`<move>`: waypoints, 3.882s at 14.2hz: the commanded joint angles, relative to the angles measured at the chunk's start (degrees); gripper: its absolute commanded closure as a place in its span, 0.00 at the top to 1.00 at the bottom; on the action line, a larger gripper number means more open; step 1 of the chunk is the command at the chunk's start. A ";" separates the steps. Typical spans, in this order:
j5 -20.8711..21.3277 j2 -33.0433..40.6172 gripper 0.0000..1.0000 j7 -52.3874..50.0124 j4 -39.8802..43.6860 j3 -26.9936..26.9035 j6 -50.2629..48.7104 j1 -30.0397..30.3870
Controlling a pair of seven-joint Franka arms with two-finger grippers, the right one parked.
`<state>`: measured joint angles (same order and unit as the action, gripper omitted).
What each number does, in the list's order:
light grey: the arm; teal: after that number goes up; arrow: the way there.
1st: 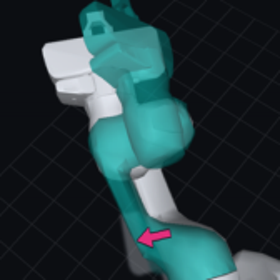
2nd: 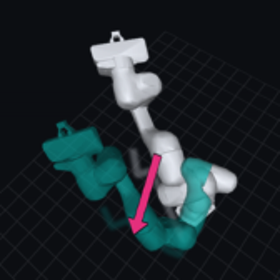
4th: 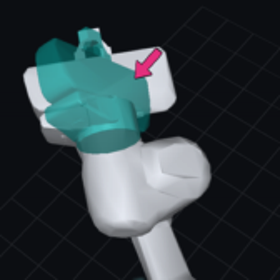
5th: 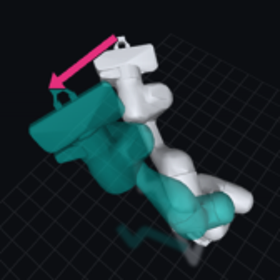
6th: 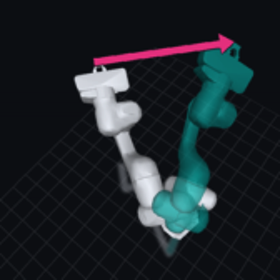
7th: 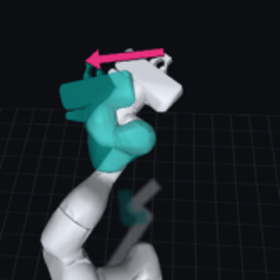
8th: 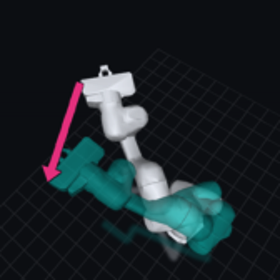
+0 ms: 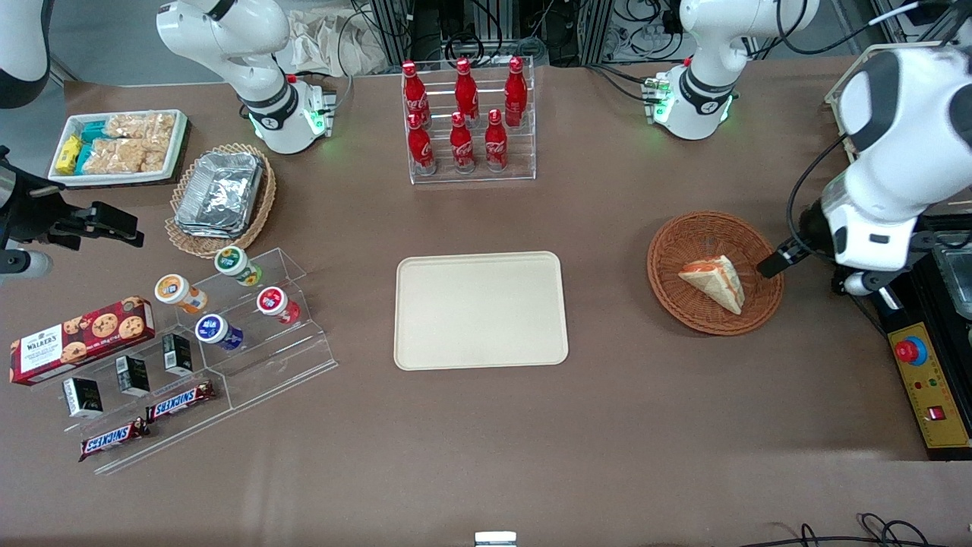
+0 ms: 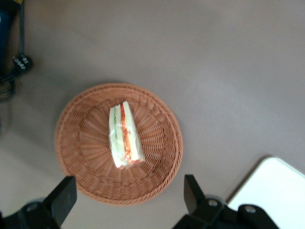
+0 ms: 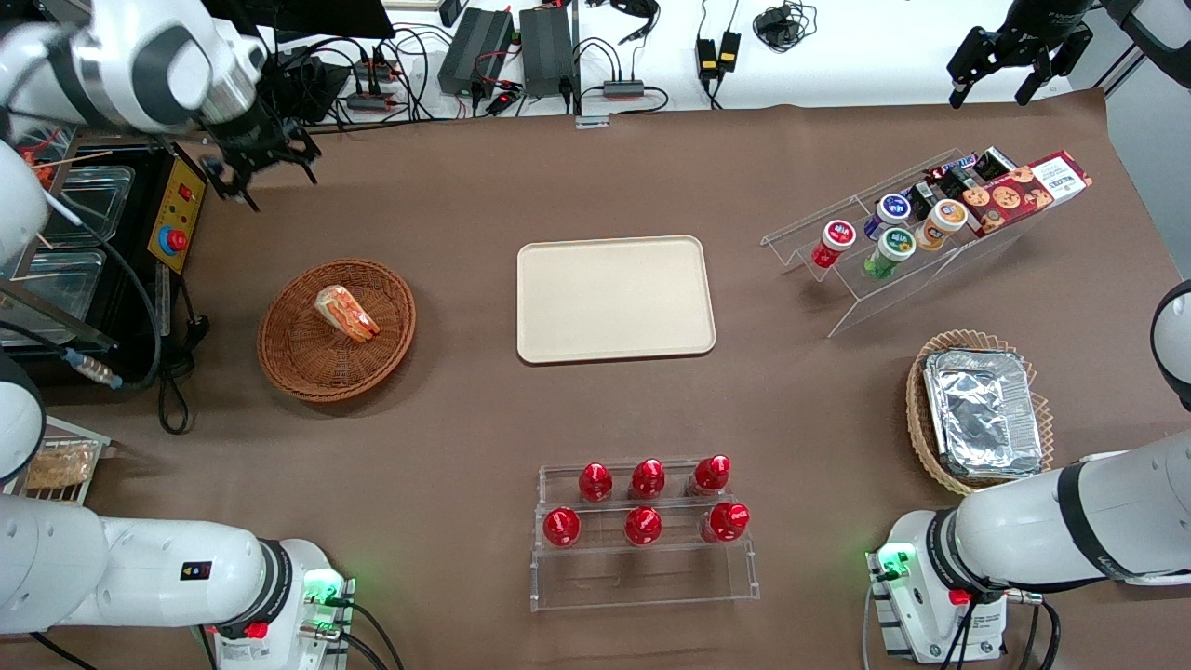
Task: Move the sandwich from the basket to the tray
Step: 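Lower the open left gripper over the wrapped sandwich in the wicker basket, then close the left gripper on the wrapped sandwich and lift it, then carry the sandwich with the left gripper over to the beige tray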
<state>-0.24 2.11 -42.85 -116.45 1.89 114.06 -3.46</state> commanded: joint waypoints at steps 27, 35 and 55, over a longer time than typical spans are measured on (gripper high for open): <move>2.08 -5.20 0.00 -15.79 -11.90 -0.13 11.95 -0.59; 2.08 -6.85 0.00 1.25 22.99 10.48 -22.20 -1.38; 16.14 -39.02 0.00 -5.05 23.99 24.74 6.08 -13.86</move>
<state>13.72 -34.27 -45.39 -94.54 26.94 118.31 -16.08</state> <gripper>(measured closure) 0.793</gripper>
